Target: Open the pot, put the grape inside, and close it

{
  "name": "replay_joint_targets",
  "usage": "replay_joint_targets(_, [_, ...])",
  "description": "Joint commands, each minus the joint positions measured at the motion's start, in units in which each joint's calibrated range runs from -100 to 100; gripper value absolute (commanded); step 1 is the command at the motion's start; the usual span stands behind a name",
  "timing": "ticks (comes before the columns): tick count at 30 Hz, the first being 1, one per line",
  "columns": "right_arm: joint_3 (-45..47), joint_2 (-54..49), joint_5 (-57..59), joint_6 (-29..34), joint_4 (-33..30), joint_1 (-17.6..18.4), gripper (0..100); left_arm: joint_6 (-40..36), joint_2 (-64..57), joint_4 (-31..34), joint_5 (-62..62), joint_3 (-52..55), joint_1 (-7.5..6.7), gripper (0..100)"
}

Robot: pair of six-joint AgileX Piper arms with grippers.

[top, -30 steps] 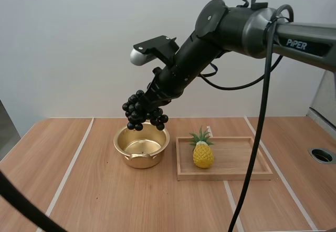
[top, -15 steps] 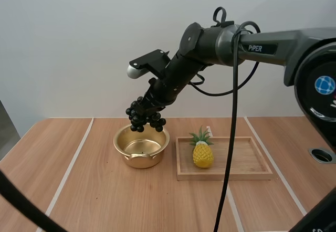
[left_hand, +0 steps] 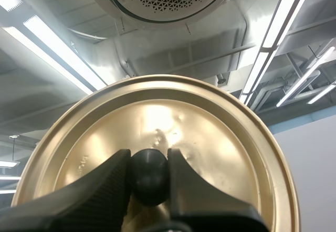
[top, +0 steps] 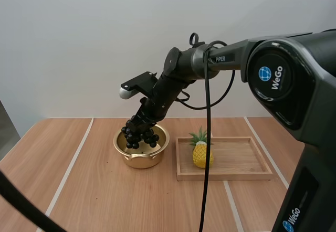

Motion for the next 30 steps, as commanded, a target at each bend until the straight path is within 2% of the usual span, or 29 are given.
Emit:
replay_joint_targets(1, [-0.39,1.42,-2.99,-0.26,-1.08,0.09,0,0.03,-0.94,0.61,-0.22,-0.2,0.02,0])
replay_joint_targets(12, [-0.39,8.45,-3.26,0.08,-3.34,0.09,0,0.03,-1.07,0.61,-0.22,-0.2,0.02,0])
replay_joint_targets(24, [-0.39,8.77,-3.55,0.08,-3.22,0.09,0,0.03,-1.07,0.61,-0.22,-0.2,0.02,0])
replay_joint_targets(30, [-0.39,8.77,-6.94,5.16,-3.52,0.09,2,0.03,-1.07,0.61,0.37,-0.2,0.02,0])
